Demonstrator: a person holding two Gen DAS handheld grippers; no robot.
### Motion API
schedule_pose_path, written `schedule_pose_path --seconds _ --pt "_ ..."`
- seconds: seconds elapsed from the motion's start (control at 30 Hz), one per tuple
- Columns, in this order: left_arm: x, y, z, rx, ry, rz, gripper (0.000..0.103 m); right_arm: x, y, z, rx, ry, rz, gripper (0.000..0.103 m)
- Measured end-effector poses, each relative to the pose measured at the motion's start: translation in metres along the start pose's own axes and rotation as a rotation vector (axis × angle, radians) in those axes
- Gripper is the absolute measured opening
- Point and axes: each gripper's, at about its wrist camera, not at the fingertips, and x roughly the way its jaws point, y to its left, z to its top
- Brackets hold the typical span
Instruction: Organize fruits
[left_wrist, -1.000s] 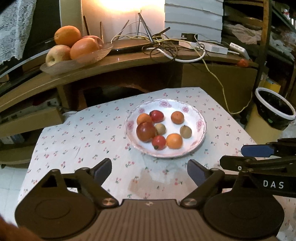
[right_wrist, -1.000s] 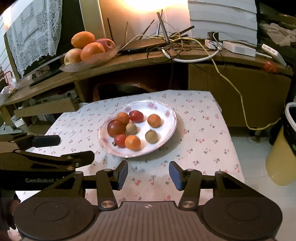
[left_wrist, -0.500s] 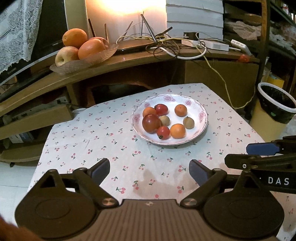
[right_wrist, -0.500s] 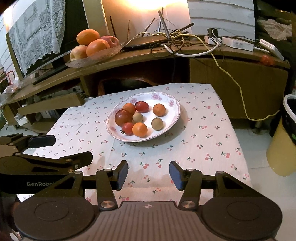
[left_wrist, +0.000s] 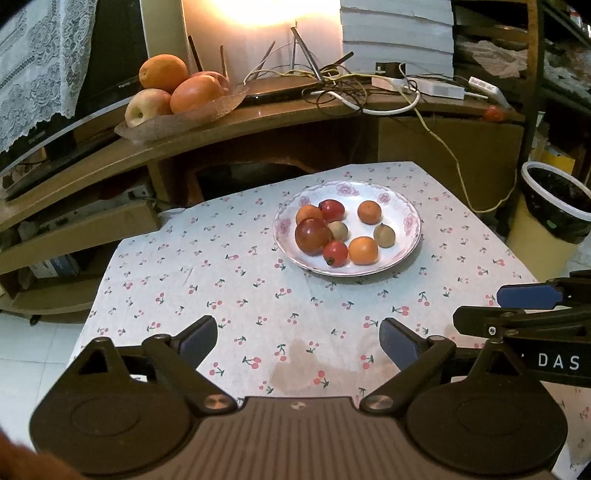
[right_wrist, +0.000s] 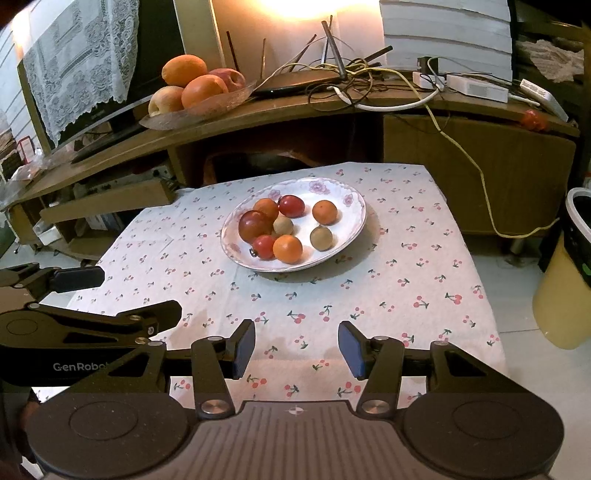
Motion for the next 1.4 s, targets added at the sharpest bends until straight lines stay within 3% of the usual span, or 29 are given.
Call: schedule_pose_path --seconds 0.87,1.13,1.4 --pt "-0.024 0.001 -0.021 -0.038 0.007 0.009 0.101 -0.017 0.011 -0.017 -0.004 -0.002 -0.003 0.052" --pt "-0.032 -0.005 -0.030 -0.004 0.011 0.055 0.101 -0.030 0.021 -0.028 -0.020 -0.012 0.009 0.052" --pt "-0.041 0.001 -0.037 -0.064 0.018 0.018 0.101 -0.039 0.025 -0.032 -0.023 -0.025 0.017 0.052"
